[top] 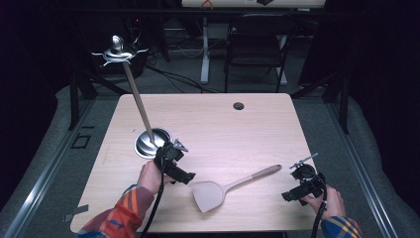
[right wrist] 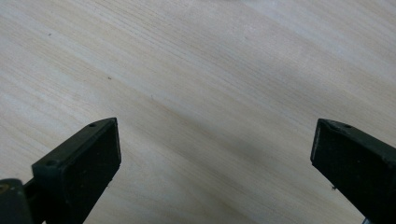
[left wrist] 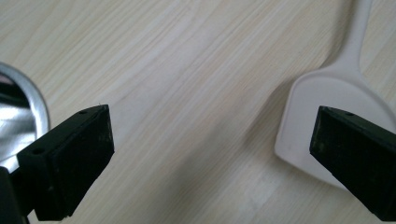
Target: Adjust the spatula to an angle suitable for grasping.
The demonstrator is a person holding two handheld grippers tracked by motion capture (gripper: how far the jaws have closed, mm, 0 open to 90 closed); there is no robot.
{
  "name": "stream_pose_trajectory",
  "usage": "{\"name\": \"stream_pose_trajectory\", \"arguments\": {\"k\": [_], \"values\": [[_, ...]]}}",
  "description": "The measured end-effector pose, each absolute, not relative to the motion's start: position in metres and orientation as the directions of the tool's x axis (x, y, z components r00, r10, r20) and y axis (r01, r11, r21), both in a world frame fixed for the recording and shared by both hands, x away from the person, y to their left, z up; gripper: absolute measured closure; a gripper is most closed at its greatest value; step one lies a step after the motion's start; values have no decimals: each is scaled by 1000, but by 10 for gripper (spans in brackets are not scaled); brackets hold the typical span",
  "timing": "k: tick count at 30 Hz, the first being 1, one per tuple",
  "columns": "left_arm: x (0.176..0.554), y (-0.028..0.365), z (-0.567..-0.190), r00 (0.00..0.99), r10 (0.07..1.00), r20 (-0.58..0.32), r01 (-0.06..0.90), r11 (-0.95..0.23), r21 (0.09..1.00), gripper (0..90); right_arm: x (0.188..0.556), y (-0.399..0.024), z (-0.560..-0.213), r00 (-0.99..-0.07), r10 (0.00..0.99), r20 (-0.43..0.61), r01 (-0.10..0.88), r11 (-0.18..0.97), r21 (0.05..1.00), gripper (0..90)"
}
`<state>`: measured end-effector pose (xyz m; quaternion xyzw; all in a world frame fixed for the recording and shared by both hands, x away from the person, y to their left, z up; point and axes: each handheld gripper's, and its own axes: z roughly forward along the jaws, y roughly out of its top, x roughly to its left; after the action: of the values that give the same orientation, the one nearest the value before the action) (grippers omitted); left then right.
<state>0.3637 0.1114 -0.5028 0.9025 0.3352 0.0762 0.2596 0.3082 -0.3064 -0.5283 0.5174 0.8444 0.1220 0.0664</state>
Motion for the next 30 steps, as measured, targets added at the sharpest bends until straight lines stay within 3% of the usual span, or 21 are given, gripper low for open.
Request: {"name": "stream_pose_trajectory", "arguments": {"k": [17, 21, 23, 25, 30], "values": [[356, 51, -514, 848, 529, -33, 479, -736, 479, 29, 309, -307, -529, -459, 888, 35, 859, 433, 273, 15], [350, 34, -519, 871, 490, -29, 446, -766, 464, 85, 308, -307, -529, -456, 889, 29, 858, 431, 278, 16], [348, 26, -523, 880, 472, -48, 442, -778, 447, 171, 308, -308, -529, -460, 888, 30, 858, 435, 274, 16], [343, 14, -527, 901, 428, -62, 412, -806, 425, 181, 308, -308, -529, -460, 887, 32, 858, 435, 275, 16], [339, -1, -530, 916, 395, -67, 385, -822, 420, 329, 308, -307, -528, -463, 886, 26, 855, 439, 275, 16]]}}
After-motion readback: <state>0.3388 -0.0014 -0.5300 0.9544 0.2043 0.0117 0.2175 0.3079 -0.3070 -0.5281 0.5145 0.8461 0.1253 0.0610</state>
